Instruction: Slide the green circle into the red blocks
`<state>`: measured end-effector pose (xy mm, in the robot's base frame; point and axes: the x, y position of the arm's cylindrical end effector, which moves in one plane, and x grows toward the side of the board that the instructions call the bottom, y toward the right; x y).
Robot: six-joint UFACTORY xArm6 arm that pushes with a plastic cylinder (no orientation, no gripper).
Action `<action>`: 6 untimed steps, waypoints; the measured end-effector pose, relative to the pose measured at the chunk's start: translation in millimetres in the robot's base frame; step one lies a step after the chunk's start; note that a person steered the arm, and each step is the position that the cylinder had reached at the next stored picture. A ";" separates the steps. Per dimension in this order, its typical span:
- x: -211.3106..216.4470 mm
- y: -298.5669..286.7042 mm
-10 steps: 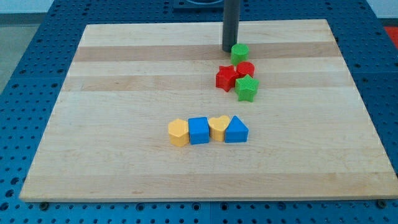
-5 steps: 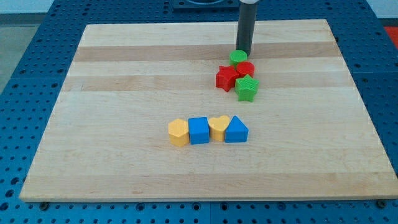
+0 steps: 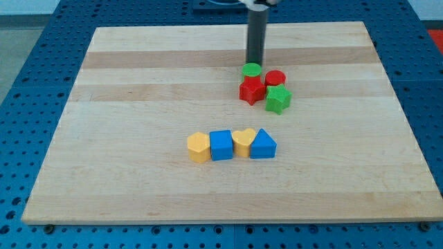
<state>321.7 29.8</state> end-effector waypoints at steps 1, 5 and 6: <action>-0.1 -19.1; 31.6 -54.9; 46.8 -61.7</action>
<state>368.6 -31.9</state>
